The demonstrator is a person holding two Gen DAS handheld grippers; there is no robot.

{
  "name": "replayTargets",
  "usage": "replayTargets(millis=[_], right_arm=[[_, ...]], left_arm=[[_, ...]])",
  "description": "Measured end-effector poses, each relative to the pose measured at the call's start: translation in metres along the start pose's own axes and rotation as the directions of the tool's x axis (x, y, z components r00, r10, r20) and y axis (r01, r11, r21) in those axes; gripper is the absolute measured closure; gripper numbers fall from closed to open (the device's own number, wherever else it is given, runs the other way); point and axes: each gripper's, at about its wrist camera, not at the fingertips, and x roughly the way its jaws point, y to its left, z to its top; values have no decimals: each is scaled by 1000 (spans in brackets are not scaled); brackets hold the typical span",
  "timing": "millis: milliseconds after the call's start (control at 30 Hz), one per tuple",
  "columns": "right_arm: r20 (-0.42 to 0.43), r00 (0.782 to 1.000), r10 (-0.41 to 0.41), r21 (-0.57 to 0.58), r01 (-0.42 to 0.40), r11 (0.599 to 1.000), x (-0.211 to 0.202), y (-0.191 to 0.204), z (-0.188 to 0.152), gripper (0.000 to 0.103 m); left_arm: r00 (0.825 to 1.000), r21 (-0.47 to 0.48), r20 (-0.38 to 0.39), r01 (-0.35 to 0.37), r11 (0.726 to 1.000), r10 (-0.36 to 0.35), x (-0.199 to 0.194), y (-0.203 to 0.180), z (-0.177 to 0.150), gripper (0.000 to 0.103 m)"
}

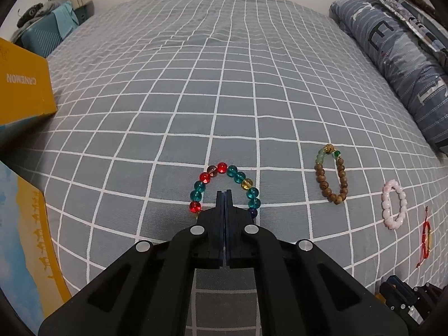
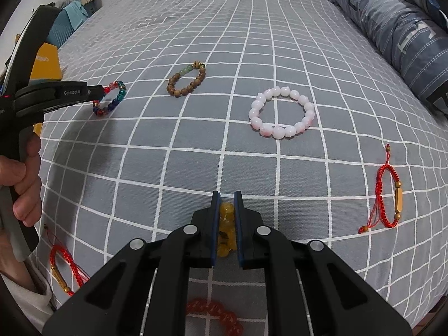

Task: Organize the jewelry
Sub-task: 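Lift both held bracelets and carry them over the white box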

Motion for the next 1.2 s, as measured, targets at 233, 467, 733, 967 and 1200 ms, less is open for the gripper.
replayTargets(millis=[233, 467, 733, 967, 1200], right_arm=[[-1, 1000, 1, -16, -1, 1000, 1, 3, -2, 94], [-8, 1000, 6, -27, -6, 1000, 4, 3, -3, 94], [-10, 1000, 10, -35, -10, 999, 4, 3, -3, 94], [-10, 1000, 10, -36, -10, 999, 4, 4, -2, 94], [-10, 1000, 10, -35, -10, 999, 4, 3, -3, 94]], left_arm=[[999, -15, -10, -41, 999, 40, 15, 7, 0, 91], [998, -4, 39, -56, 998, 56, 5, 2, -1, 52], [994, -24, 35, -107, 994, 108, 11, 9, -1, 47], [995, -27, -3, -102, 994, 102, 25, 14, -3, 67], [997, -39, -14, -81, 996, 80, 19, 14, -4, 94]])
